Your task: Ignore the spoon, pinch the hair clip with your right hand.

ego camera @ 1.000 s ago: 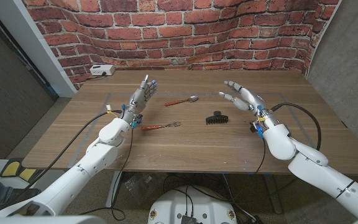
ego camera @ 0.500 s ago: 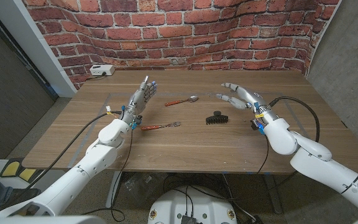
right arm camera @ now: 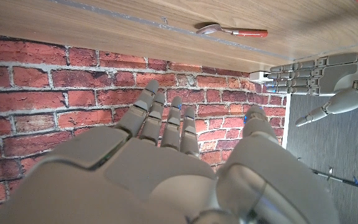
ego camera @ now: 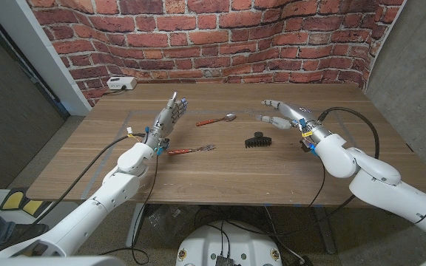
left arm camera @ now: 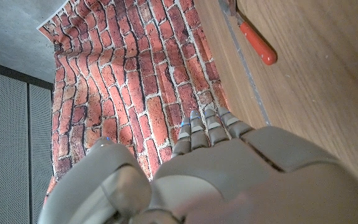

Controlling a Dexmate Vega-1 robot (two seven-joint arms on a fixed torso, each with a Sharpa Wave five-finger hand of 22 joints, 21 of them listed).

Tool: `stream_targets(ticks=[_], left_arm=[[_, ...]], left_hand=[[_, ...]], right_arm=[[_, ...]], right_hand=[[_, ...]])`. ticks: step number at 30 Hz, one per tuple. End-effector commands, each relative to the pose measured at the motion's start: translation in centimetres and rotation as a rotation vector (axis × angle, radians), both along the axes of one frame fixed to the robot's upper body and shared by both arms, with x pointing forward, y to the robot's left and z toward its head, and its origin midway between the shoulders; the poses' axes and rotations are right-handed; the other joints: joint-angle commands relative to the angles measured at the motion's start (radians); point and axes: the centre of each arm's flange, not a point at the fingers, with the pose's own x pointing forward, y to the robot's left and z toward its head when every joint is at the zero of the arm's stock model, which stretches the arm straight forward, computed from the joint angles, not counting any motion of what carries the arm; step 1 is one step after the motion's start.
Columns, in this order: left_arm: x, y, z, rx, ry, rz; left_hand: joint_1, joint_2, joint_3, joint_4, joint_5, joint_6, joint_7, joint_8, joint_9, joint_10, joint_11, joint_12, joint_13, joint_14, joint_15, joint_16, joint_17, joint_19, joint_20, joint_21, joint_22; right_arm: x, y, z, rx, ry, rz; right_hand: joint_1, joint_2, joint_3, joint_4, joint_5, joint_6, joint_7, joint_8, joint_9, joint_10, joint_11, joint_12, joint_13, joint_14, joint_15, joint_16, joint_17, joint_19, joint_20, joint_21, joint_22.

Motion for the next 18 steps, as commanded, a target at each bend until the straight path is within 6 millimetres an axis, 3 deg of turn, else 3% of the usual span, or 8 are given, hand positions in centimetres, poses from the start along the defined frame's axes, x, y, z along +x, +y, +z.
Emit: stream_targets(ticks=[1, 7, 11, 18], left_arm=[[0.17, -0.14, -0.37, 0.003, 0.01, 0.002], [0.1, -0.12, -0.4, 0.0, 0.008, 0.004], [0.11, -0.21, -0.52, -0.004, 0.011, 0.002], [0.07, -0.21, -0.8, -0.007, 0.017, 0.001]], left_hand=[[0.007, 0.002, 0.001, -0.001, -0.005, 0.009, 0.002, 0.006, 0.001, 0.01, 0.003, -0.004, 0.004, 0.009, 0.0, -0.004, 0.003, 0.001, 0.005, -0.003, 0.002], [0.008, 0.003, 0.001, -0.002, -0.006, 0.011, 0.001, 0.006, 0.001, 0.015, 0.002, -0.003, 0.004, 0.01, -0.001, -0.004, 0.003, -0.001, 0.006, -0.004, 0.002], [0.009, 0.004, 0.001, -0.002, -0.007, 0.013, 0.001, 0.006, 0.001, 0.014, 0.003, -0.004, 0.004, 0.01, -0.002, -0.005, 0.003, -0.001, 0.007, -0.005, 0.002], [0.01, 0.005, 0.0, -0.002, -0.008, 0.014, 0.0, 0.005, 0.001, 0.015, 0.005, -0.004, 0.004, 0.011, -0.002, -0.005, 0.003, -0.001, 0.009, -0.005, 0.002]], right_arm=[[-0.3, 0.88, 0.66, -0.115, 0.035, -0.049], [-0.21, 1.13, 0.98, -0.16, 0.049, -0.074], [0.0, 1.29, 1.17, -0.193, 0.062, -0.092], [0.59, 1.81, 1.44, -0.267, 0.098, -0.122]], right_hand=[[0.024, -0.004, 0.008, -0.004, -0.002, 0.016, -0.011, 0.009, 0.004, 0.004, -0.011, -0.002, 0.0, -0.008, -0.002, -0.002, 0.003, -0.004, 0.0, -0.003, 0.002], [0.039, -0.008, 0.012, -0.008, -0.004, 0.003, -0.006, 0.005, 0.005, 0.005, -0.012, -0.002, 0.001, -0.008, -0.005, -0.001, 0.002, -0.002, -0.001, -0.005, 0.002], [0.061, -0.013, 0.017, -0.011, -0.005, -0.022, 0.014, -0.002, 0.004, 0.001, -0.014, -0.005, 0.001, -0.008, -0.007, 0.0, 0.002, -0.001, -0.001, -0.008, 0.002], [0.097, -0.024, 0.027, -0.014, -0.008, -0.063, 0.018, -0.01, 0.003, -0.026, -0.021, -0.016, 0.001, -0.024, -0.007, -0.004, 0.002, -0.003, -0.003, -0.014, 0.002]])
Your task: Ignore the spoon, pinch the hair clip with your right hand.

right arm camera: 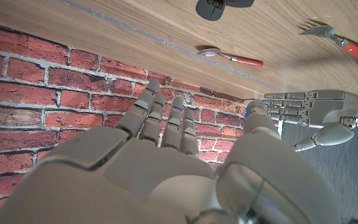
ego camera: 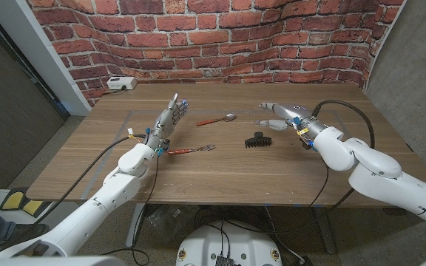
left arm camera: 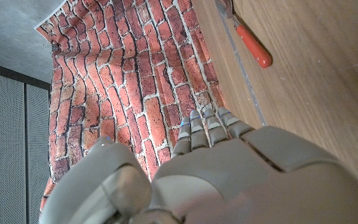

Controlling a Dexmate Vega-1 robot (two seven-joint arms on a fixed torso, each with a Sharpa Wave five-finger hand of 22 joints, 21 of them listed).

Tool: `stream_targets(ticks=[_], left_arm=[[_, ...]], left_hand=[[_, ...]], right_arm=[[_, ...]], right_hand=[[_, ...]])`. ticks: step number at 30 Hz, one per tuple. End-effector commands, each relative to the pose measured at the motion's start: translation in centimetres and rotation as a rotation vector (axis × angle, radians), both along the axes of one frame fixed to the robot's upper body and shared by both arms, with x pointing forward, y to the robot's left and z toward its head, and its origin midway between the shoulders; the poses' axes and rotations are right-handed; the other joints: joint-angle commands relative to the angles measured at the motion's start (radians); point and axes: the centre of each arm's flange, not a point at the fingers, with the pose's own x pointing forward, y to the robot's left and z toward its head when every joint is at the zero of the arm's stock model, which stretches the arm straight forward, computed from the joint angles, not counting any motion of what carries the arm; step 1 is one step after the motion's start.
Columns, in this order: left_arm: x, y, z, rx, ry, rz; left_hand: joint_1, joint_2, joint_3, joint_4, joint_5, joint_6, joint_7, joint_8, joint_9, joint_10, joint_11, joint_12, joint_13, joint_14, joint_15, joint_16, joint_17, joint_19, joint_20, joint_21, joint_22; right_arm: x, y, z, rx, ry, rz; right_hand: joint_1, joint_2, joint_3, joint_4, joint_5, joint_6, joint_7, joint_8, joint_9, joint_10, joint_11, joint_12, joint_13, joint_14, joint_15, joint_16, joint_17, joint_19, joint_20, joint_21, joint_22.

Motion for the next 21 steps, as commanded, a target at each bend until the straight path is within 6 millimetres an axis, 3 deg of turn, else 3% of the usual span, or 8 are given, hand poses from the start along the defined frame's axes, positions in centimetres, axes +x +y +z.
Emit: stream_targets(ticks=[1, 13, 21], left_arm=[[-0.1, 0.1, -0.4, -0.008, 0.008, 0.004], [0.0, 0.5, -0.3, -0.016, 0.013, 0.008], [0.2, 0.6, -0.7, -0.029, 0.021, 0.002]], left_hand=[[0.006, 0.002, 0.0, -0.002, -0.001, 0.011, -0.003, 0.005, 0.002, 0.006, -0.003, -0.005, 0.004, 0.011, -0.002, 0.0, 0.003, 0.004, 0.005, -0.005, 0.002], [0.008, 0.004, -0.001, -0.003, -0.003, 0.016, -0.004, 0.005, 0.002, 0.01, -0.004, -0.005, 0.004, 0.013, -0.002, 0.0, 0.003, 0.005, 0.005, -0.005, 0.002], [0.009, 0.005, -0.001, -0.003, -0.004, 0.021, -0.005, 0.005, 0.002, 0.013, -0.005, -0.005, 0.004, 0.014, -0.001, 0.0, 0.003, 0.006, 0.004, -0.005, 0.002]], right_arm=[[0.6, 1.0, 0.8, -0.125, 0.042, -0.048], [1.2, 2.0, 1.1, -0.225, 0.071, -0.062], [1.6, 2.0, 1.2, -0.262, 0.096, -0.078]], right_hand=[[0.028, -0.006, 0.012, 0.001, -0.005, -0.023, 0.001, -0.004, 0.003, -0.018, -0.005, -0.007, 0.001, -0.015, 0.001, -0.005, 0.002, -0.005, -0.003, -0.008, 0.002], [0.071, -0.026, 0.02, -0.002, -0.003, -0.029, -0.015, 0.006, 0.004, -0.036, -0.012, -0.011, 0.001, -0.026, -0.004, -0.004, 0.002, -0.008, -0.001, -0.015, 0.002], [0.102, -0.034, 0.028, -0.004, 0.0, -0.045, -0.01, 0.005, 0.004, -0.044, -0.017, -0.013, 0.002, -0.028, -0.005, -0.003, 0.002, -0.004, -0.004, -0.017, 0.001]])
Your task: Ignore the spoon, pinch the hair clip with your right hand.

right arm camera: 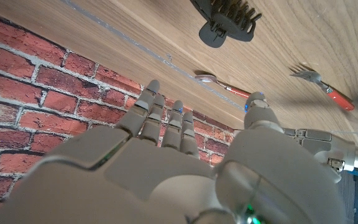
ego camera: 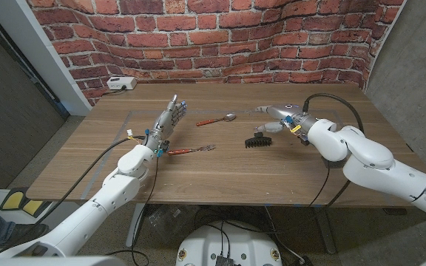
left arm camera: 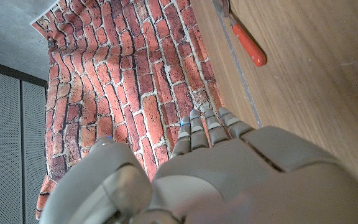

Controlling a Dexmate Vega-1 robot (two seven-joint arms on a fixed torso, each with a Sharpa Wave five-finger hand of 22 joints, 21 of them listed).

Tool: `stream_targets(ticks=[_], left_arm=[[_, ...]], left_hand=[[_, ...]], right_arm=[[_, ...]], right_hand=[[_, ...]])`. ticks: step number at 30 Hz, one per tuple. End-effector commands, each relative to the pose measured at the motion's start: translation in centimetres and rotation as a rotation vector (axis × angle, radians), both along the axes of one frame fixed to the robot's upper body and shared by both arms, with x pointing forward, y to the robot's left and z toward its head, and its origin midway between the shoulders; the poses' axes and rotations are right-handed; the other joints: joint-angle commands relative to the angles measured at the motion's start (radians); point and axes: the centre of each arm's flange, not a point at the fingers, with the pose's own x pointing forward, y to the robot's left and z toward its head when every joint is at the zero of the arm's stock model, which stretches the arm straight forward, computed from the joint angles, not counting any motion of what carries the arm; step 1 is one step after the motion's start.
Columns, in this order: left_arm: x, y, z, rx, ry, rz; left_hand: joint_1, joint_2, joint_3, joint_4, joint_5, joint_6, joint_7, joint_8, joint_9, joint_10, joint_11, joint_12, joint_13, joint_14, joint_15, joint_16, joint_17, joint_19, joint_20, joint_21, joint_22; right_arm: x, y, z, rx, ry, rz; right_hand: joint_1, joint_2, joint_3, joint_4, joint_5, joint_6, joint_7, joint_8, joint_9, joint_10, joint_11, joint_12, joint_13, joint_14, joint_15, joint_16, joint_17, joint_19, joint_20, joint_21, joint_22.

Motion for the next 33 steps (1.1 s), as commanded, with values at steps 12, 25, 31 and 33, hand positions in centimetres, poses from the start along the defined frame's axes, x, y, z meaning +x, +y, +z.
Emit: stream_targets(ticks=[12, 25, 31, 33], left_arm=[[0.6, 0.0, -0.9, -0.024, 0.029, -0.006], [0.7, 0.1, -0.8, -0.024, 0.029, -0.001], [0.8, 0.2, -0.9, -0.026, 0.034, -0.003], [0.8, 0.2, -0.9, -0.028, 0.035, -0.004]], left_hand=[[0.002, 0.0, -0.003, -0.002, -0.005, 0.013, -0.001, 0.005, 0.002, 0.01, 0.003, -0.005, 0.004, 0.012, 0.003, 0.0, 0.003, 0.006, 0.003, -0.006, 0.002], [0.002, 0.002, -0.004, -0.001, -0.007, 0.016, -0.001, 0.004, 0.002, 0.01, 0.002, -0.007, 0.004, 0.013, 0.003, -0.001, 0.003, 0.004, 0.004, -0.007, 0.003], [0.002, 0.003, -0.005, -0.001, -0.008, 0.019, -0.002, 0.004, 0.002, 0.012, 0.002, -0.007, 0.004, 0.013, 0.005, -0.001, 0.003, 0.003, 0.004, -0.008, 0.003], [0.002, 0.003, -0.005, -0.001, -0.009, 0.019, -0.002, 0.004, 0.002, 0.013, 0.001, -0.006, 0.004, 0.013, 0.004, -0.001, 0.003, 0.003, 0.003, -0.008, 0.003]], right_arm=[[1.7, 0.6, -0.5, -0.129, 0.095, -0.078], [2.4, 0.6, -0.7, -0.144, 0.087, -0.113], [2.8, 0.6, -1.0, -0.144, 0.103, -0.116], [3.0, 0.6, -1.1, -0.144, 0.109, -0.116]], right_hand=[[0.091, -0.04, 0.019, 0.01, 0.008, -0.039, -0.017, 0.011, 0.007, -0.093, 0.021, -0.02, 0.002, -0.063, 0.011, -0.007, 0.003, -0.023, 0.018, -0.019, 0.003], [0.117, -0.036, 0.025, 0.017, 0.009, -0.049, -0.007, 0.011, 0.007, -0.104, 0.016, -0.011, 0.001, -0.06, 0.004, 0.003, 0.003, -0.012, 0.0, -0.017, 0.006], [0.141, -0.035, 0.033, 0.014, 0.012, -0.03, -0.024, 0.021, 0.008, -0.076, 0.001, 0.002, 0.001, -0.052, -0.001, 0.006, 0.003, -0.009, -0.001, -0.017, 0.006], [0.146, -0.035, 0.034, 0.013, 0.013, -0.027, -0.025, 0.022, 0.008, -0.073, -0.003, 0.003, 0.001, -0.05, -0.001, 0.007, 0.003, -0.007, -0.002, -0.016, 0.006]])
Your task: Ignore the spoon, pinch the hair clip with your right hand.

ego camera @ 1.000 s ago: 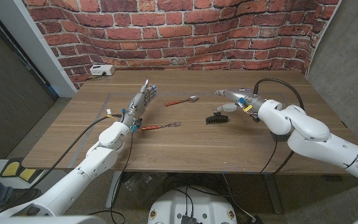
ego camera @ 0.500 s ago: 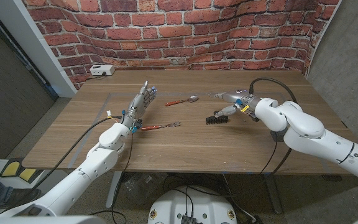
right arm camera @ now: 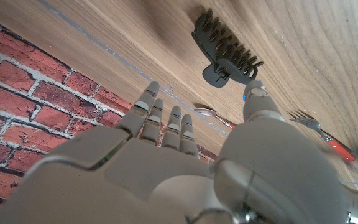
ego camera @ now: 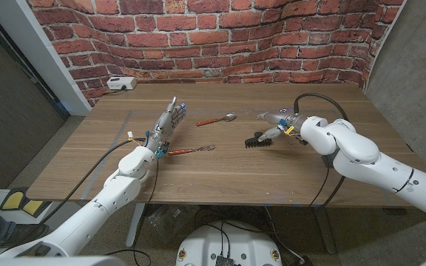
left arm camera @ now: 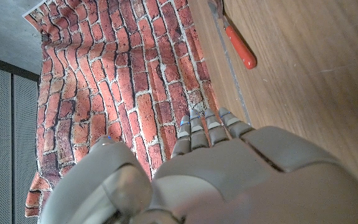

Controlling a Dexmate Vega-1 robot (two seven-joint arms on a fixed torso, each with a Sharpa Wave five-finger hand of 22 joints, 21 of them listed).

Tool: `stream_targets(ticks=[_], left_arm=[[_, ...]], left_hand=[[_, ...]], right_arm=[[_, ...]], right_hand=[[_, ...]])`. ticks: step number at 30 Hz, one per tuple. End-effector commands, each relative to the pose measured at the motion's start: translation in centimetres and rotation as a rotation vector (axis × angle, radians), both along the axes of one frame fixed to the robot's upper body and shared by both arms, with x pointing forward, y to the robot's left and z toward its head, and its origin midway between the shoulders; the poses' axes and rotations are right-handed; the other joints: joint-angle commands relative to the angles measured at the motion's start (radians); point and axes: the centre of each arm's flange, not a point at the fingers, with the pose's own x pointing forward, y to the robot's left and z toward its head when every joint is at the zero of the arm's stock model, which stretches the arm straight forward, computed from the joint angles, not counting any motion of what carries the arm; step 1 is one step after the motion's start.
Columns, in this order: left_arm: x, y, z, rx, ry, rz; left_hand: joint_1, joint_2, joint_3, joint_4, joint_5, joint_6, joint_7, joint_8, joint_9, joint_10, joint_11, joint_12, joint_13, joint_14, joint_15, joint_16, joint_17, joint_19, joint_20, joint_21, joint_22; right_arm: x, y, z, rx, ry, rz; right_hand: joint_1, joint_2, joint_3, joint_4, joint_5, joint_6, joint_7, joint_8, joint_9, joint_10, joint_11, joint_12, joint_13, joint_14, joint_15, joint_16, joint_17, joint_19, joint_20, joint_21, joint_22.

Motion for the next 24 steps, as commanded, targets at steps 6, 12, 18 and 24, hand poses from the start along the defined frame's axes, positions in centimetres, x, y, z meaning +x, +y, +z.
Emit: stream_targets(ticks=[6, 12, 18, 24], left_arm=[[0.27, 0.23, -0.1, -0.006, 0.008, 0.002], [0.41, 0.24, -0.13, -0.007, 0.014, 0.001], [0.44, 0.25, -0.32, -0.011, 0.017, -0.001], [0.44, 0.28, -0.56, -0.011, 0.024, -0.002]], left_hand=[[0.002, 0.004, -0.006, -0.001, -0.001, 0.01, -0.003, 0.004, 0.002, 0.014, 0.002, 0.001, 0.004, 0.011, -0.001, -0.001, 0.003, 0.003, 0.004, -0.002, 0.003], [0.002, 0.005, -0.006, 0.0, -0.002, 0.012, -0.003, 0.004, 0.002, 0.015, 0.002, 0.001, 0.004, 0.012, -0.001, -0.001, 0.003, 0.002, 0.004, -0.002, 0.003], [0.002, 0.006, -0.007, 0.0, -0.003, 0.016, -0.002, 0.005, 0.002, 0.015, 0.003, 0.0, 0.004, 0.013, -0.001, -0.001, 0.004, 0.002, 0.004, -0.002, 0.003], [0.003, 0.007, -0.008, 0.0, -0.004, 0.019, -0.002, 0.004, 0.002, 0.017, 0.002, 0.001, 0.004, 0.015, -0.001, 0.0, 0.004, 0.003, 0.005, -0.002, 0.003]], right_arm=[[1.13, 0.06, -0.92, -0.022, 0.037, -0.028], [1.33, 0.25, -1.01, -0.045, 0.058, -0.029], [1.46, 0.42, -0.9, -0.058, 0.07, -0.03], [1.61, 0.49, -1.02, -0.06, 0.074, -0.022]], right_hand=[[0.03, -0.004, 0.012, 0.0, 0.005, 0.016, -0.016, 0.014, 0.004, 0.018, -0.016, 0.009, 0.001, 0.017, -0.012, 0.01, 0.002, 0.015, -0.008, 0.007, 0.002], [0.046, -0.009, 0.013, 0.001, 0.005, 0.043, -0.029, 0.025, 0.005, 0.047, -0.034, 0.019, 0.001, 0.037, -0.017, 0.013, 0.002, 0.028, -0.008, 0.01, 0.002], [0.062, -0.012, 0.015, 0.005, 0.006, 0.078, -0.048, 0.037, 0.006, 0.089, -0.049, 0.033, 0.001, 0.06, -0.028, 0.016, 0.002, 0.042, -0.011, 0.015, 0.002], [0.082, -0.007, 0.023, 0.007, 0.009, 0.11, -0.067, 0.047, 0.008, 0.127, -0.071, 0.044, 0.001, 0.096, -0.043, 0.022, 0.004, 0.063, -0.014, 0.021, 0.003]])
